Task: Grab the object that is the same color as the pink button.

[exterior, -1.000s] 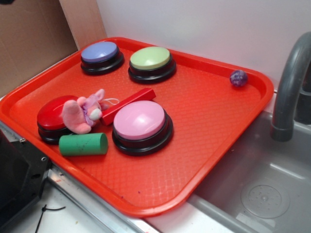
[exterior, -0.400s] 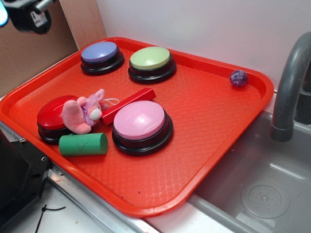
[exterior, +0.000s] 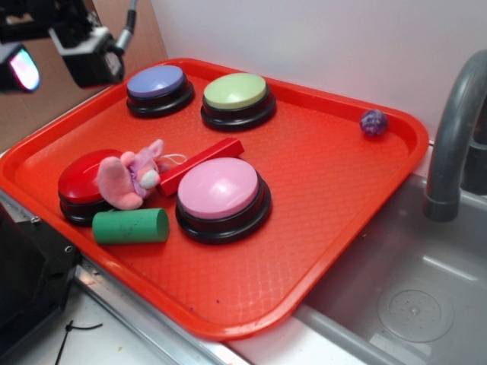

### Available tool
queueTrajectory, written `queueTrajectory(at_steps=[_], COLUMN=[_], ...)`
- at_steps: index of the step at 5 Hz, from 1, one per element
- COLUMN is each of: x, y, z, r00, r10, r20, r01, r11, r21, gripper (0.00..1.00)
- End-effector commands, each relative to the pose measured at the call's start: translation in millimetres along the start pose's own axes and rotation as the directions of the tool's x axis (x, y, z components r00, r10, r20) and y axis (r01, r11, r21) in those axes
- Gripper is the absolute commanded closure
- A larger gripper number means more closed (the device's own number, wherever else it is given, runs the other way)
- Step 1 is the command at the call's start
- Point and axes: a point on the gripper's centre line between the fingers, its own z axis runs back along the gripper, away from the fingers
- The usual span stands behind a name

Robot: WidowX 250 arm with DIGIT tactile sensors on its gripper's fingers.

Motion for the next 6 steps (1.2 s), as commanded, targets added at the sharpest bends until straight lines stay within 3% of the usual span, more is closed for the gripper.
queueTrajectory(at_steps=[1,2,5,6], x=[12,12,6,8], y=[-4,-5,-2,-2], z=[-37,-61,-90,-94], r00=[0.977,0.959,0.938,0.932], r10=[0.215,0.283,0.346,0.363], r20=[0.0,-0.016,0.012,0.018], r01=[-0.215,-0.282,-0.346,-0.363], r11=[0.977,0.959,0.935,0.928], r21=[-0.006,0.022,0.081,0.087], gripper=[0.0,0.0,0.0,0.15])
